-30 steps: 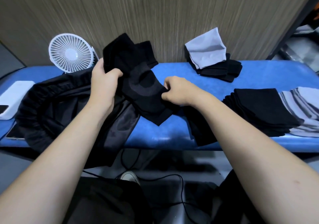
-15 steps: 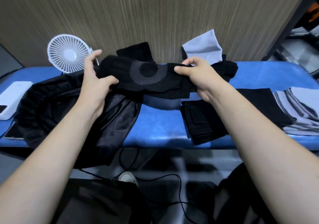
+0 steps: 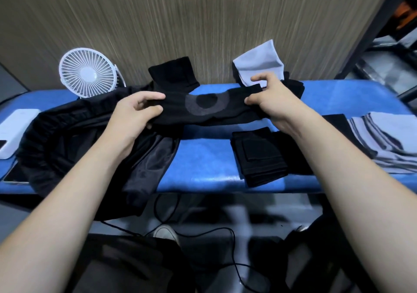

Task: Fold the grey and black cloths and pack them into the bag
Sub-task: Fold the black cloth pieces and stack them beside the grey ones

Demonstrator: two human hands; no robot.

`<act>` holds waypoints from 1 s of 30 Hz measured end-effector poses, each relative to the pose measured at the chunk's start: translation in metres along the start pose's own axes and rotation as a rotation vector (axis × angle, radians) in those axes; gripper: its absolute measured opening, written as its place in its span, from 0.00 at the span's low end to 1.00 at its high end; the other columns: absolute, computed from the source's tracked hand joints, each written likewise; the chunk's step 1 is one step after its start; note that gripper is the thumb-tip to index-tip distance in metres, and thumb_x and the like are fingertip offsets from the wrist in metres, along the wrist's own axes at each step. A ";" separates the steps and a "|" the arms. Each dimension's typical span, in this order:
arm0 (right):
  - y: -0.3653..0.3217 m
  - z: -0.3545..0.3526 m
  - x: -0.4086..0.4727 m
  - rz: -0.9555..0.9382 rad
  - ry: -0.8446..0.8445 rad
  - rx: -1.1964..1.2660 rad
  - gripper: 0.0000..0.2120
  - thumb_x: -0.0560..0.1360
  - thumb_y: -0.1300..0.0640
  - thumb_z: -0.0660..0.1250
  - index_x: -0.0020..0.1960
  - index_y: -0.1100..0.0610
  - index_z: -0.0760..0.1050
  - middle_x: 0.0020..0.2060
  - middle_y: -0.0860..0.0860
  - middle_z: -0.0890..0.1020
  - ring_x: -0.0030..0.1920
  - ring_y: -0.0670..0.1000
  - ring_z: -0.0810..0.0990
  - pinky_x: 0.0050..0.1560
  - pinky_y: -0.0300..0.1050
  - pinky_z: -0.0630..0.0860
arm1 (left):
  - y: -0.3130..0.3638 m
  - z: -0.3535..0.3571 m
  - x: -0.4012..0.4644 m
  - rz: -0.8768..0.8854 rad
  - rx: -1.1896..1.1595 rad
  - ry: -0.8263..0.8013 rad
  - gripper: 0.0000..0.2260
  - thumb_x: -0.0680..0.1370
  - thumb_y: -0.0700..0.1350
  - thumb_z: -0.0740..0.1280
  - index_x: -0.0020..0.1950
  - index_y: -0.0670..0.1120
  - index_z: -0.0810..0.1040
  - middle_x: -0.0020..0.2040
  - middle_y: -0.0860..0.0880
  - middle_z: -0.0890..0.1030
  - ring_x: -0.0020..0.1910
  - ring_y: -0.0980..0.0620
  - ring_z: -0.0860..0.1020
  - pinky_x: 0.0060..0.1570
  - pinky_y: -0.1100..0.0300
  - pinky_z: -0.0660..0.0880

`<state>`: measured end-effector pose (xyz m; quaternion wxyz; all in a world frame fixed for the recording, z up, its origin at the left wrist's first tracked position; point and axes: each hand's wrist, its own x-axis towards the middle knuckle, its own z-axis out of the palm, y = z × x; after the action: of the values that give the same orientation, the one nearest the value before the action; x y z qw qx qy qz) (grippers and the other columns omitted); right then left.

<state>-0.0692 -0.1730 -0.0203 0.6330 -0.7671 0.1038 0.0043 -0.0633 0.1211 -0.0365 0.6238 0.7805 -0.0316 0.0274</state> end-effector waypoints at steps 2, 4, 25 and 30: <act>0.002 -0.001 -0.003 -0.060 0.015 -0.234 0.25 0.75 0.69 0.62 0.67 0.50 0.66 0.38 0.54 0.72 0.36 0.53 0.73 0.29 0.44 0.70 | 0.002 0.006 -0.005 -0.005 0.033 -0.045 0.15 0.77 0.32 0.67 0.58 0.49 0.82 0.50 0.49 0.83 0.38 0.61 0.78 0.30 0.71 0.69; 0.003 0.001 -0.004 -0.080 -0.026 -0.253 0.21 0.74 0.70 0.60 0.61 0.49 0.69 0.38 0.55 0.71 0.36 0.53 0.70 0.26 0.41 0.67 | 0.004 0.010 -0.009 -0.020 0.051 -0.095 0.18 0.77 0.30 0.66 0.61 0.47 0.81 0.53 0.49 0.84 0.38 0.64 0.79 0.32 0.73 0.70; -0.007 0.020 -0.020 -0.234 -0.137 -0.206 0.19 0.72 0.65 0.70 0.60 0.51 0.75 0.46 0.46 0.76 0.34 0.45 0.73 0.27 0.35 0.70 | 0.010 0.026 -0.019 0.025 -0.008 -0.226 0.24 0.77 0.30 0.69 0.70 0.48 0.75 0.62 0.51 0.82 0.50 0.57 0.84 0.42 0.68 0.78; -0.008 0.044 -0.023 -0.297 -0.168 -0.197 0.20 0.71 0.65 0.70 0.61 0.51 0.75 0.44 0.43 0.76 0.30 0.45 0.72 0.26 0.35 0.69 | 0.008 0.030 -0.019 0.053 0.025 -0.254 0.26 0.76 0.31 0.70 0.72 0.48 0.72 0.65 0.49 0.80 0.58 0.50 0.83 0.56 0.58 0.79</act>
<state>-0.0846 -0.1252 -0.0185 0.5549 -0.8293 -0.0645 -0.0150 -0.0827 0.0902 -0.0373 0.6039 0.7844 -0.1308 -0.0547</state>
